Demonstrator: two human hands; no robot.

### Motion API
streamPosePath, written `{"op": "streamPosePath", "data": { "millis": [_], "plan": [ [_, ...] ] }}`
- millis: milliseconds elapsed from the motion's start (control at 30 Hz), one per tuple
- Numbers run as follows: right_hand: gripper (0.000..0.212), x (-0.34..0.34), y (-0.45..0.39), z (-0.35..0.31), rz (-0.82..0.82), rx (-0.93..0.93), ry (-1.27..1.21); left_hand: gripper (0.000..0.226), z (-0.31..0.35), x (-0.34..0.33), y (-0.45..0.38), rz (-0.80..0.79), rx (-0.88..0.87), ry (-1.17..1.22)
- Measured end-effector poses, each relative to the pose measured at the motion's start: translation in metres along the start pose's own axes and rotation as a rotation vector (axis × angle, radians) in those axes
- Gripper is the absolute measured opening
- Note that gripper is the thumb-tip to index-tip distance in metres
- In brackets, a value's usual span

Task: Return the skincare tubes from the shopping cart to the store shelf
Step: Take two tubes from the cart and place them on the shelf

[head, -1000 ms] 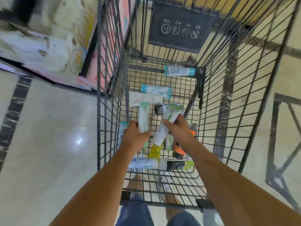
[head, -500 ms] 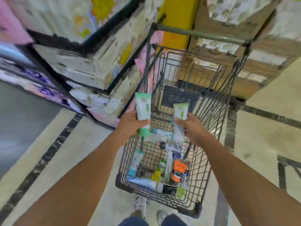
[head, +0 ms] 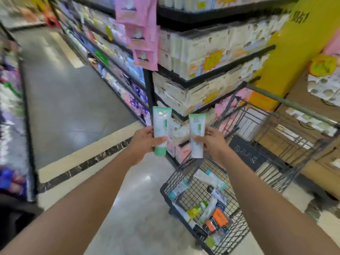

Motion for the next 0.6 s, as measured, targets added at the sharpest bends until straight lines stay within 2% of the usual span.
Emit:
{"op": "streamPosePath", "data": {
  "millis": [67, 133, 233, 333, 467, 600],
  "plan": [
    [0.044, -0.032, 0.009, -0.024, -0.057, 0.059, 0.029, 0.038, 0.006, 0.036, 0.011, 0.045, -0.012, 0.017],
    [0.043, -0.111, 0.042, -0.048, -0.181, 0.108, 0.057, 0.038, 0.015, 0.120, 0.049, 0.212, -0.050, 0.050],
    [0.041, -0.150, 0.054, -0.065, -0.211, 0.161, 0.055, 0.033, 0.019, 0.162, 0.069, 0.294, -0.059, 0.047],
    [0.034, -0.236, 0.108, -0.075, -0.341, 0.251, 0.091, 0.048, 0.015, 0.254, 0.124, 0.429, -0.067, 0.080],
    [0.034, -0.342, 0.191, -0.075, -0.489, 0.343, 0.146, 0.048, 0.005, 0.368, 0.206, 0.591, -0.102, 0.138],
    [0.033, -0.440, 0.285, -0.053, -0.621, 0.333, 0.165, 0.054, -0.021, 0.471, 0.305, 0.730, -0.130, 0.179]
  ]
}}
Point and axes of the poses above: each hand's wrist, its own y-axis away from the middle knuckle, its own x-axis out of the back of the hand, z = x × y, the point moved 7 cm from there along -y, towards the middle knuckle, and after that the axes turned 10 degrees about z, right-handed, at the moved point
